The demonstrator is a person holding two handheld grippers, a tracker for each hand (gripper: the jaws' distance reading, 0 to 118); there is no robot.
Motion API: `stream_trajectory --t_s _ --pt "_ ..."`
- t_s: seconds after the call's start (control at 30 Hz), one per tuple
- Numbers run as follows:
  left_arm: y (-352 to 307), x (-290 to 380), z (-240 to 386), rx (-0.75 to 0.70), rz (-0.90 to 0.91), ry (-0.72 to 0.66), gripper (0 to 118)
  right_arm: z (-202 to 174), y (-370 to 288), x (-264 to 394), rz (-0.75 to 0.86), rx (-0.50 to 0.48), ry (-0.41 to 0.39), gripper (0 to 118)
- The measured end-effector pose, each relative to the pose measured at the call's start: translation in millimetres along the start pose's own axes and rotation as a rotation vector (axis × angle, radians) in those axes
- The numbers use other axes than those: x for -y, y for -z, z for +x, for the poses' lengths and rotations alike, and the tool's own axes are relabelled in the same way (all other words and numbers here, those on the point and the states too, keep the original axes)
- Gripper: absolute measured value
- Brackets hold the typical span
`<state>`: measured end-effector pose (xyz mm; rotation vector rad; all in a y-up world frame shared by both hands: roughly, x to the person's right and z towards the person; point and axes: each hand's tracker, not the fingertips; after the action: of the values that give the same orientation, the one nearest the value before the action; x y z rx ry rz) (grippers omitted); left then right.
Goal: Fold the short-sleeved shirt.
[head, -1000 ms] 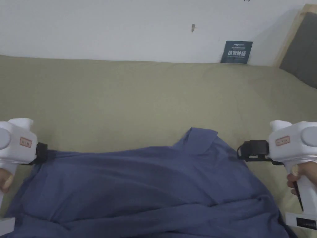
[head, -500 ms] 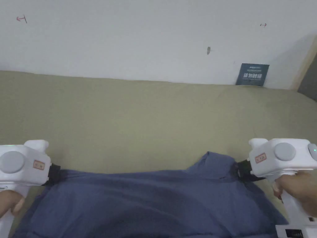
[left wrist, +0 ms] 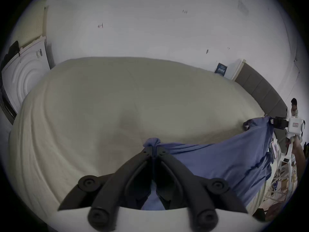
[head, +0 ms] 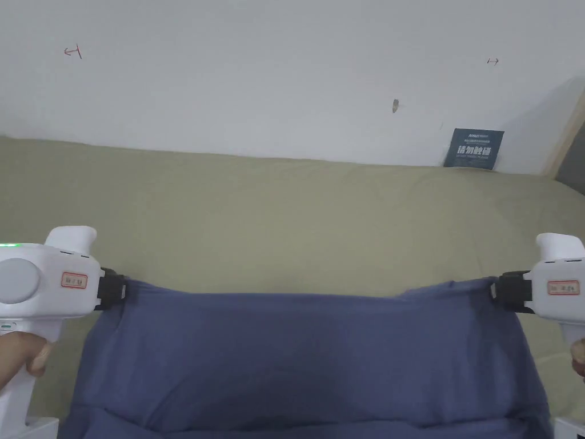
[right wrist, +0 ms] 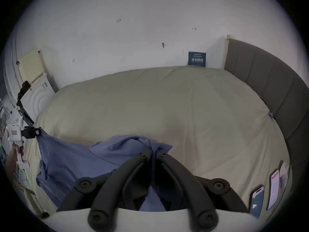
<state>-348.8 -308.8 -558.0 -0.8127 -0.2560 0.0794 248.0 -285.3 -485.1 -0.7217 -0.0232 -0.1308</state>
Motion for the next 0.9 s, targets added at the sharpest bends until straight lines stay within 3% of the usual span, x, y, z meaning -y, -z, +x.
stream_trajectory --t_s 0.3,0.57,0.9 --pt "-84 30 1 0.046 0.086 0.004 4 -6 -88 26 0.108 -0.017 0.009 8" --pt "-136 92 0 0.060 0.099 0.011 4 -5 -153 82 0.094 -0.002 0.006 8" --pt "-118 212 -6 0.000 -0.063 -0.027 4 14 -135 211 -0.083 0.058 0.066 8"
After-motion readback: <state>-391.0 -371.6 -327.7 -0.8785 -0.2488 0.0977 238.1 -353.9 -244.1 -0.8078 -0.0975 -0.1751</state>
